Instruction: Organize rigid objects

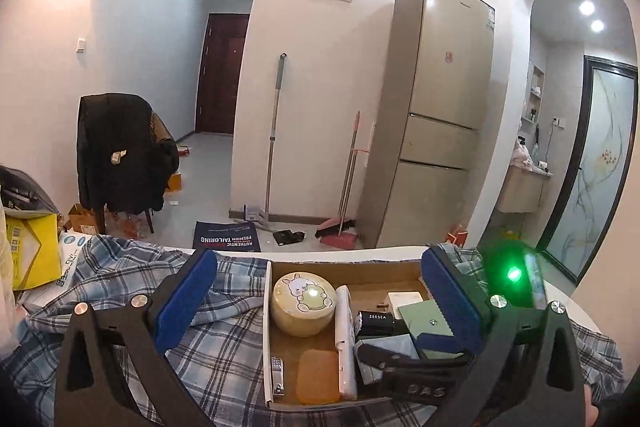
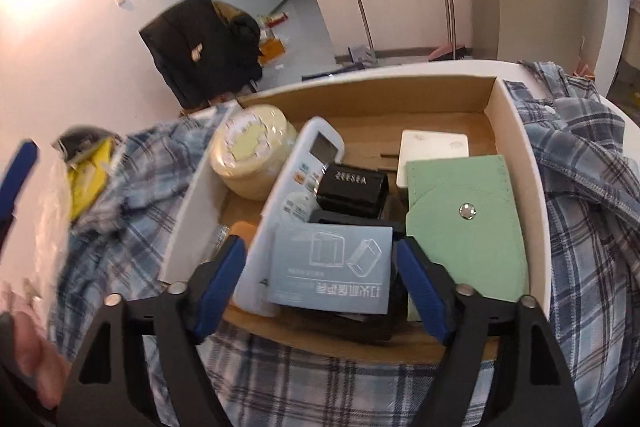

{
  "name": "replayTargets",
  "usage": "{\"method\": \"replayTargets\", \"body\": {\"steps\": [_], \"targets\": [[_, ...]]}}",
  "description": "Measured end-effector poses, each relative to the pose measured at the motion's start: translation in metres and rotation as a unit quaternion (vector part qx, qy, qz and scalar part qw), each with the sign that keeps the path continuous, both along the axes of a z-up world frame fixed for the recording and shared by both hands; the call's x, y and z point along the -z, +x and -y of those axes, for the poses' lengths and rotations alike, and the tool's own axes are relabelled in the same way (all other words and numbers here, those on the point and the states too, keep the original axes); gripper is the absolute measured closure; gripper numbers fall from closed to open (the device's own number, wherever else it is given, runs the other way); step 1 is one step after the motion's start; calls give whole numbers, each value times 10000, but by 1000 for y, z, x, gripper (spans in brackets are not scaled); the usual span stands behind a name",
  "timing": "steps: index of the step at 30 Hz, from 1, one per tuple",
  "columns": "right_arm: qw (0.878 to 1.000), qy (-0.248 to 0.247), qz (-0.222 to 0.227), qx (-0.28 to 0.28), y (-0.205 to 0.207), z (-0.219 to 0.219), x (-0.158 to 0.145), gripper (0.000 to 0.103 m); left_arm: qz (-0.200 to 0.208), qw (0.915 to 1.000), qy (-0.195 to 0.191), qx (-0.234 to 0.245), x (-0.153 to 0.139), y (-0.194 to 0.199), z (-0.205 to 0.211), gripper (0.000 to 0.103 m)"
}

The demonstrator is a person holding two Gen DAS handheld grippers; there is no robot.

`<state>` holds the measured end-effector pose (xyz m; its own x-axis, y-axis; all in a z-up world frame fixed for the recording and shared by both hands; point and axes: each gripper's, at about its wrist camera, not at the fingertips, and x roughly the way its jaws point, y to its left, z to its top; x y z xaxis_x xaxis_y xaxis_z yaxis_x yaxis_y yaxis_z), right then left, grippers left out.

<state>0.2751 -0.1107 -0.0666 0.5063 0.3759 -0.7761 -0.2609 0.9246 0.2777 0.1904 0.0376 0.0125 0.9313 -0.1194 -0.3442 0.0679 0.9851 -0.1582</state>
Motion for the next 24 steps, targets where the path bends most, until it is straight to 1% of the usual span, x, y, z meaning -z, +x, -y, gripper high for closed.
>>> {"method": "replayTargets", "body": {"steps": [2,4,5,7,9,13,16,17,19,20,21,22,24], "targets": [[9998,18,191,102,-3,4,-10,21,2,10000,-42,-38,-3,-2,-1,0],[9991,-37,392,178,-5,8,-22,20,89,9998,-143,-41,-10,-7,-1,0],[9986,-75,475,224,-5,10,-28,20,143,9998,-123,-27,-13,-10,0,0],[9975,-114,626,319,-8,17,-38,20,318,9995,48,-11,-24,-19,6,0],[9958,-159,816,382,-15,26,-51,20,462,9989,53,69,-35,-29,11,0],[9914,-435,1181,362,-35,46,-75,19,597,9975,-211,301,-55,-49,15,0],[9864,-397,1530,440,-60,66,-93,17,789,9965,-109,236,-66,-69,22,0],[9844,-351,1664,450,-70,72,-98,12,870,9959,-36,244,-70,-78,26,0],[9782,-118,2033,401,-92,83,-110,10,916,9951,54,355,-74,-92,33,0],[9733,17,2269,360,-105,88,-115,6,870,9951,36,469,-75,-95,35,0],[9675,100,2502,348,-117,94,-120,3,735,9945,-53,743,-75,-101,39,0],[9607,150,2746,373,-128,98,-125,2,685,9940,-97,852,-75,-104,40,0],[9445,180,3247,477,-151,105,-134,0,759,9936,-48,835,-75,-117,45,0]]}}
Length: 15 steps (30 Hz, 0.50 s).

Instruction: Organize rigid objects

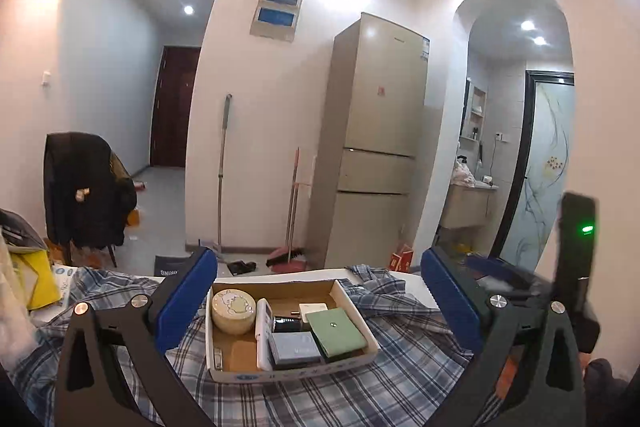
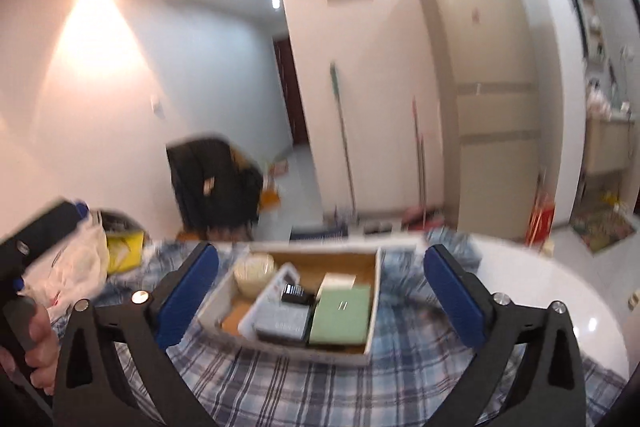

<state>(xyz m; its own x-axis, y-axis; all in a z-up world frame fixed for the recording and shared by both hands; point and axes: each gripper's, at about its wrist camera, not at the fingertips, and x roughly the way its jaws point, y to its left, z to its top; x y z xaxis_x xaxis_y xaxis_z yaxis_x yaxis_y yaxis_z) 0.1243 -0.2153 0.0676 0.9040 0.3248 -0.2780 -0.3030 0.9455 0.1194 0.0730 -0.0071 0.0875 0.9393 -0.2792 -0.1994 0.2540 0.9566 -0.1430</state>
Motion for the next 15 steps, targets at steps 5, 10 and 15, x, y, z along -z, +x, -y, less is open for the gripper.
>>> {"method": "replayTargets", "body": {"steps": [5,10,15], "targets": [[9985,-1,548,41,-35,10,-6,0,729,9962,437,-201,0,-43,11,0],[9970,-86,770,42,-59,13,0,0,729,9960,396,-329,13,-58,10,0],[9965,-166,815,-16,-77,13,11,0,701,9955,364,-532,37,-62,6,0]]}}
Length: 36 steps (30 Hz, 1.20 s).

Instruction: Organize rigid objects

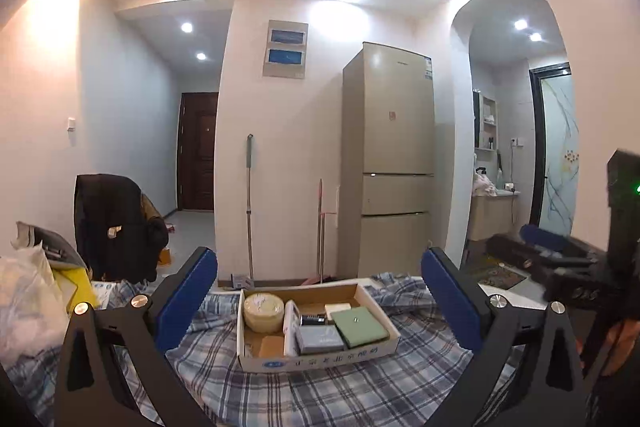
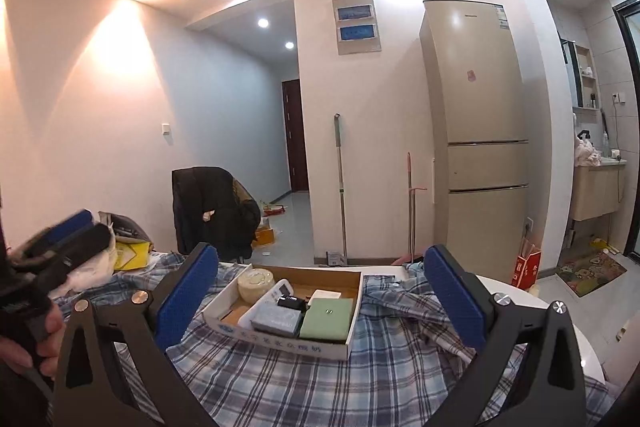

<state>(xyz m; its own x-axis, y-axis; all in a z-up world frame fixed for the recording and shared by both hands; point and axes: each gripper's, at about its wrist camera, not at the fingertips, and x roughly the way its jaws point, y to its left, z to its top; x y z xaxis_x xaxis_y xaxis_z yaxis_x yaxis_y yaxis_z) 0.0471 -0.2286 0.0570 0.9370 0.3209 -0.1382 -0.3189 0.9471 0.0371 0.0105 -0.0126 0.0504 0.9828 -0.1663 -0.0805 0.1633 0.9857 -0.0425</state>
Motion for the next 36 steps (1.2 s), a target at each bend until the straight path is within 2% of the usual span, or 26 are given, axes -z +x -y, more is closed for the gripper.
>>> {"method": "replayTargets", "body": {"steps": [2,6,8,11,13,16,20,36], "targets": [[10000,-2,19,15,-3,1,7,0,17,9999,-1,-101,10,-1,0,0],[9998,-92,112,147,-2,0,30,0,149,9988,267,-387,34,1,0,0],[9996,-106,135,236,-1,1,40,0,133,9987,169,-473,45,4,-5,0],[9989,143,299,324,-6,9,47,0,40,9982,181,-565,58,8,-6,0],[9987,99,369,325,-7,11,48,0,33,9983,174,-550,60,7,-6,0],[9976,-246,405,496,-3,6,56,0,86,9979,225,-603,63,4,-4,0],[9974,-460,287,466,-1,-1,64,0,38,9969,528,-589,66,6,9,0],[9968,-375,265,657,-2,7,65,0,68,9969,382,-685,65,3,3,0]]}}
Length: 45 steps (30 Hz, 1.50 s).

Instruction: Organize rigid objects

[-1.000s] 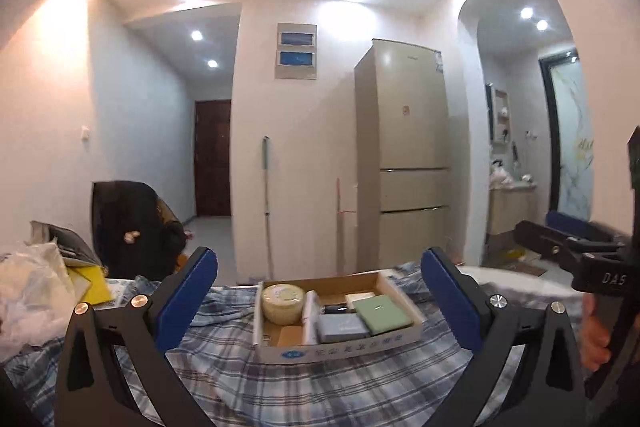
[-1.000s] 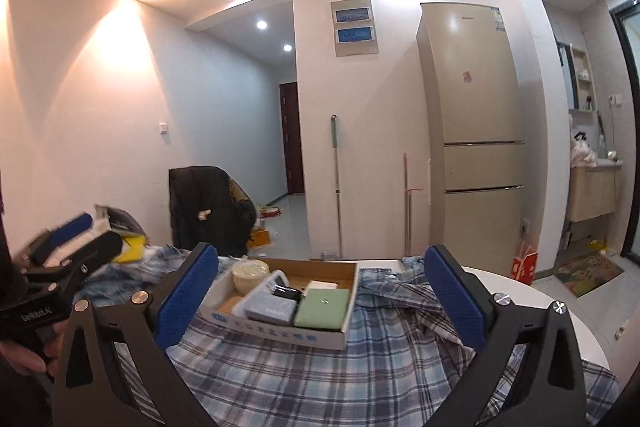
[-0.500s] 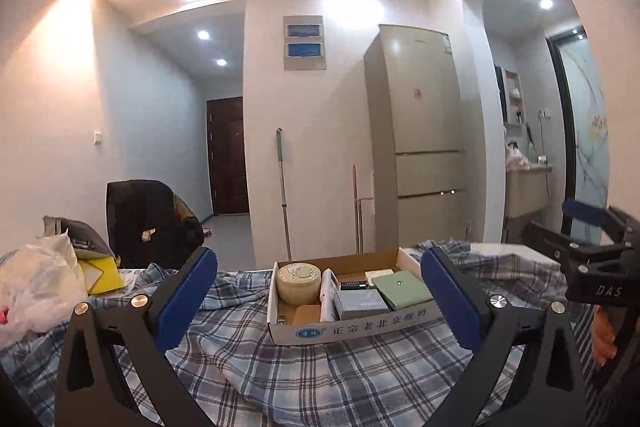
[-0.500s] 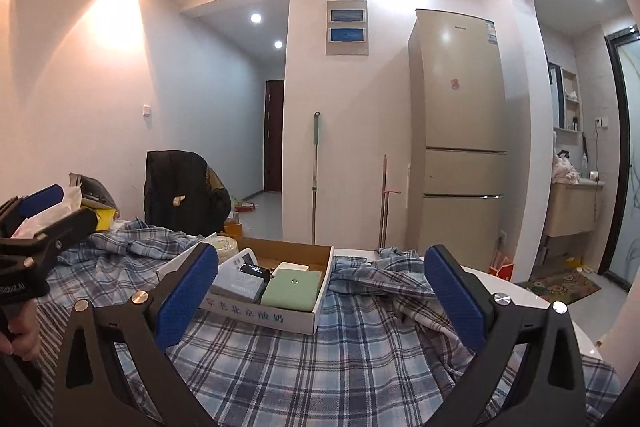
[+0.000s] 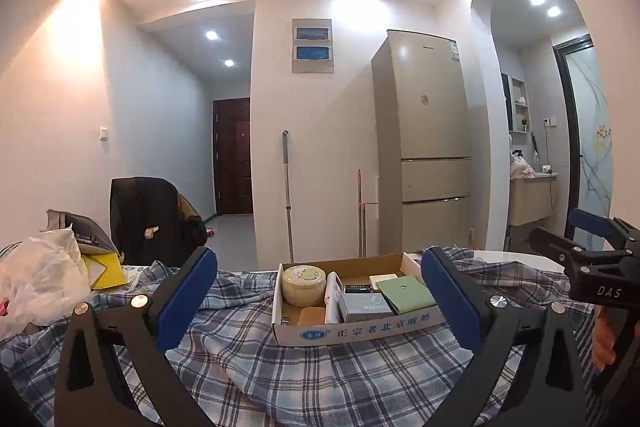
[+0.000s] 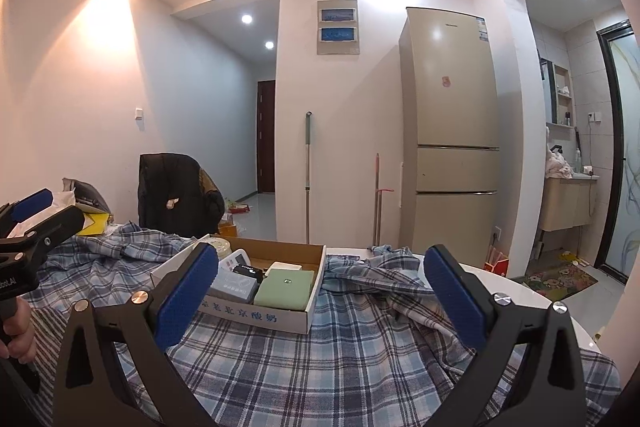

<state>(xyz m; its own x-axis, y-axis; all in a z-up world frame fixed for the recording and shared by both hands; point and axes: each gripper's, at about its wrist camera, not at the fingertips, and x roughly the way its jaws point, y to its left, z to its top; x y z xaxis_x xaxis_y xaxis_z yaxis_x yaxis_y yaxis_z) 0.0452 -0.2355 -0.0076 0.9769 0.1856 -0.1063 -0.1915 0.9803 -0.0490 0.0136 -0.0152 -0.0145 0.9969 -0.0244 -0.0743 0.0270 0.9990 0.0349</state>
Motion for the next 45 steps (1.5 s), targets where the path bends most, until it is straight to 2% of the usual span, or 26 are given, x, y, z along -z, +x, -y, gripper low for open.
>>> {"method": "replayTargets", "body": {"steps": [5,15,31,38,45], "targets": [[9999,-69,78,64,-3,-3,-1,0,-23,10000,-25,-59,-1,1,0,0],[9997,-172,166,102,-8,-7,-1,0,-235,9990,-352,-150,1,9,-11,0],[9995,-202,221,99,-11,-7,-2,0,-252,9990,-256,-273,1,12,-9,0],[9995,-198,211,99,-11,-8,-2,0,-315,9983,-419,-247,2,14,-16,0],[9995,-202,215,100,-11,-8,-2,0,-272,9987,-357,-247,2,13,-16,0]]}}
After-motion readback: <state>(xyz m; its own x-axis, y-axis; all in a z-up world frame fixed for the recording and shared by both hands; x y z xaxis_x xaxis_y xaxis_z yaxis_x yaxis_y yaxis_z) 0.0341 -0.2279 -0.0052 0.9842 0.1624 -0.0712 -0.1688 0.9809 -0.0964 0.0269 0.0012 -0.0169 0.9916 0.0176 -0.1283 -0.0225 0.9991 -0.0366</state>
